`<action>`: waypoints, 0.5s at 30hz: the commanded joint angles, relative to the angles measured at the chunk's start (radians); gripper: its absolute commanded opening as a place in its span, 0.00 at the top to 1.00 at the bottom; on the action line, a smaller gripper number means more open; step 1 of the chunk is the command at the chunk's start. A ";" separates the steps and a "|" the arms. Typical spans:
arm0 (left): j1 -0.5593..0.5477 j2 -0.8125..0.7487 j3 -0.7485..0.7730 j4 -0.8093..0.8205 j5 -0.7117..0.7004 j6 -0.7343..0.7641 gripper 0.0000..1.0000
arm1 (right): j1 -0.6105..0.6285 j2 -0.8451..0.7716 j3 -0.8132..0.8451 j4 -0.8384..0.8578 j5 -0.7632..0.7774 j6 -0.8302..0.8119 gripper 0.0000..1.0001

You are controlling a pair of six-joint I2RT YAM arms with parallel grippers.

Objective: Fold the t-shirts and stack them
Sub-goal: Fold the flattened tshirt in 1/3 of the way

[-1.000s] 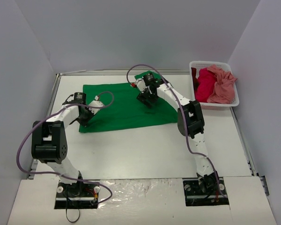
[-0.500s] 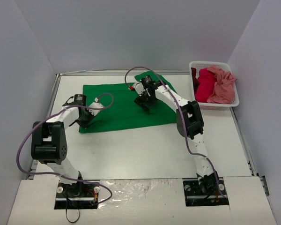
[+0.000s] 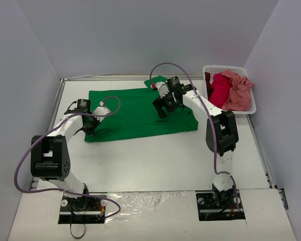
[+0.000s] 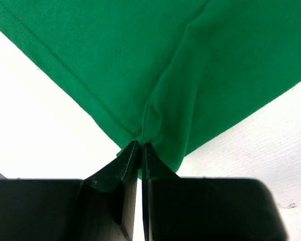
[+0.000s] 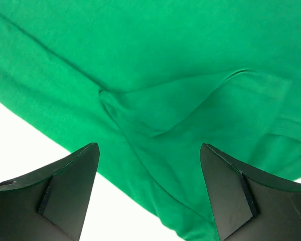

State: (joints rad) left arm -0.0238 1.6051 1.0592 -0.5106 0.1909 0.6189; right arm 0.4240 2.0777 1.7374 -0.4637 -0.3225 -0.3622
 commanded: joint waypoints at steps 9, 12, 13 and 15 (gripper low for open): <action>0.009 -0.063 -0.021 -0.014 0.005 -0.013 0.98 | -0.065 0.058 -0.033 -0.007 -0.279 0.081 0.23; 0.009 -0.059 -0.027 -0.009 0.004 -0.016 0.98 | -0.073 0.076 -0.027 -0.009 -0.317 0.088 0.23; 0.009 -0.059 -0.027 -0.009 0.004 -0.016 0.98 | -0.076 0.082 -0.026 -0.009 -0.323 0.094 0.23; 0.009 -0.056 -0.025 -0.009 0.004 -0.019 0.98 | -0.076 0.097 -0.027 -0.009 -0.332 0.094 0.23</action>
State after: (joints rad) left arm -0.0238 1.5875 1.0317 -0.5129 0.1902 0.6159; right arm 0.3538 2.1597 1.6920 -0.4595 -0.5880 -0.2855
